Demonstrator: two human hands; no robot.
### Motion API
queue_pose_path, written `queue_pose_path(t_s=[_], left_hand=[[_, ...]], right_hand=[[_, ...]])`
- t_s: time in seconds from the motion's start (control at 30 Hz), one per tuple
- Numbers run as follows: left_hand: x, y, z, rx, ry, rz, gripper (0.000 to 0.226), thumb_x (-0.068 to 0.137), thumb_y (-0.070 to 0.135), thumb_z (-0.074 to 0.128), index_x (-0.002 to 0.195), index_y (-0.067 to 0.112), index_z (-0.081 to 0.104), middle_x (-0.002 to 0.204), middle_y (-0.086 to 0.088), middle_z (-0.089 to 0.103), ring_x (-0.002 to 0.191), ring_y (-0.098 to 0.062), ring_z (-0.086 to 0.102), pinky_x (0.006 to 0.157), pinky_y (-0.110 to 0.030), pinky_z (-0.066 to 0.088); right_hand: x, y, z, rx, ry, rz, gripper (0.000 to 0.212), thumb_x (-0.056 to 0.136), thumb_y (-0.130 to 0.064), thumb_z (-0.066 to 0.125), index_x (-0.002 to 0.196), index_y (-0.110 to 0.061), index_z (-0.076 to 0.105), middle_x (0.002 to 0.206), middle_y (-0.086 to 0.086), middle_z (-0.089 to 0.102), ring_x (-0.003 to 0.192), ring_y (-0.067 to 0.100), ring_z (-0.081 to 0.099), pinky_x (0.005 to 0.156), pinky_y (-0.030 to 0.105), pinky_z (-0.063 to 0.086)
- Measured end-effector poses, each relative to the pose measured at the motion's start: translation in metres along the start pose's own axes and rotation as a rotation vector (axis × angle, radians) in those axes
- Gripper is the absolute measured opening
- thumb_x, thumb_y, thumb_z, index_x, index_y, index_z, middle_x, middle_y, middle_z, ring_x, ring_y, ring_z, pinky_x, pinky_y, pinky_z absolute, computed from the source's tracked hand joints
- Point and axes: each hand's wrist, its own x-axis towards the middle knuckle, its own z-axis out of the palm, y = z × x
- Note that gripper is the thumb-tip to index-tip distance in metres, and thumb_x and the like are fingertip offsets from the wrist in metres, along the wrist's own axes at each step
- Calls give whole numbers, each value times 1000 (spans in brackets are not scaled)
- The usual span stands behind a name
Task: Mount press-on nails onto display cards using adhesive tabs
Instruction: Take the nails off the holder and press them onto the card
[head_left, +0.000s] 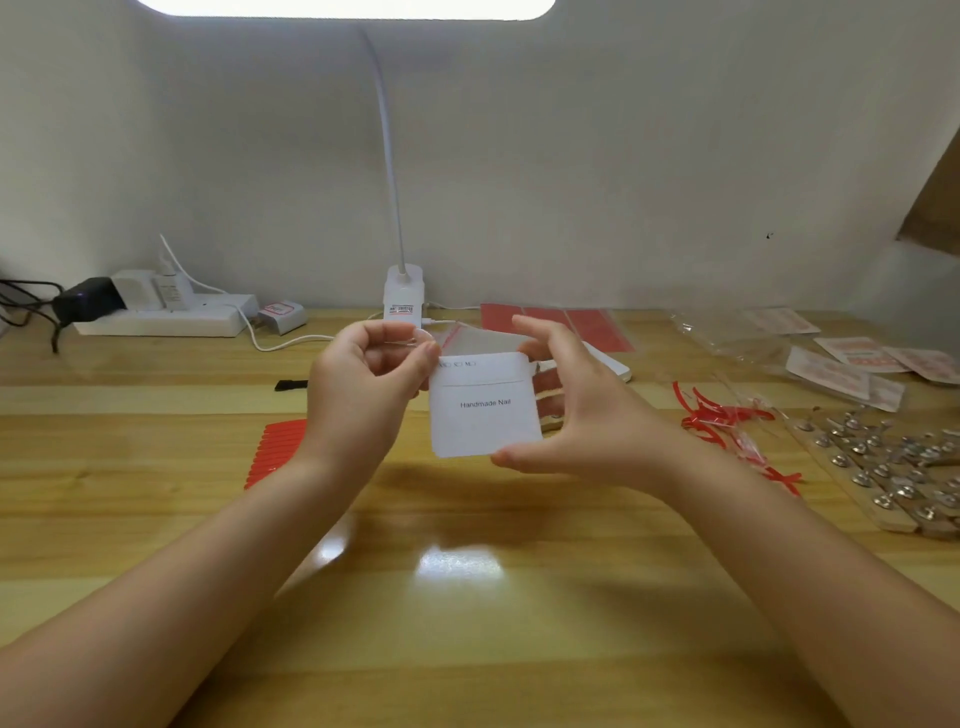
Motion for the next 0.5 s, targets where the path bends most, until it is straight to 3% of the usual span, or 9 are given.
queue_pose_path(t_s=[0.1, 0.2, 0.27, 0.37, 0.43, 0.5], left_hand=[[2, 1, -1, -28, 24, 3, 16, 83, 14, 74, 94, 16, 62, 75, 7, 74, 70, -7, 70, 60, -15, 51], [3, 4, -2, -43, 40, 10, 18, 83, 16, 76, 96, 16, 63, 77, 4, 74, 74, -11, 71, 64, -19, 53], [1, 6, 0, -41, 38, 34, 18, 83, 15, 75, 96, 15, 63, 77, 5, 74, 73, -10, 71, 64, -18, 53], [-5, 9, 4, -25, 10, 94, 16, 84, 12, 74, 95, 16, 63, 76, 6, 73, 70, -8, 70, 63, -16, 52], [-8, 10, 6, -15, -16, 127, 16, 84, 11, 73, 95, 15, 62, 75, 6, 73, 69, -8, 68, 63, -16, 52], [-9, 11, 7, -18, -29, 144, 16, 85, 10, 73, 96, 14, 62, 75, 5, 72, 67, -8, 67, 63, -17, 51]], right_hand=[[-1, -5, 4, 273, -21, 103, 121, 63, -6, 88, 152, -35, 10, 123, -19, 45, 97, 3, 67, 86, 29, 57], [-2, -6, 4, 549, -64, 198, 124, 57, -7, 88, 153, -29, 12, 129, -7, 55, 105, 10, 67, 95, 36, 53], [-1, -8, 3, 753, -136, 199, 90, 66, -5, 82, 143, -13, 36, 124, 6, 66, 106, 20, 68, 91, 35, 55], [0, -13, 7, 855, -169, 217, 34, 86, -5, 68, 119, -10, 60, 111, 10, 71, 99, 24, 70, 71, 34, 59], [-1, -11, 10, 832, -112, 229, 23, 90, 0, 61, 109, -13, 64, 96, 4, 74, 88, 21, 72, 61, 34, 58], [-1, -11, 10, 801, -30, 212, 25, 90, 3, 59, 103, -17, 64, 86, -3, 75, 80, 18, 73, 55, 32, 57]])
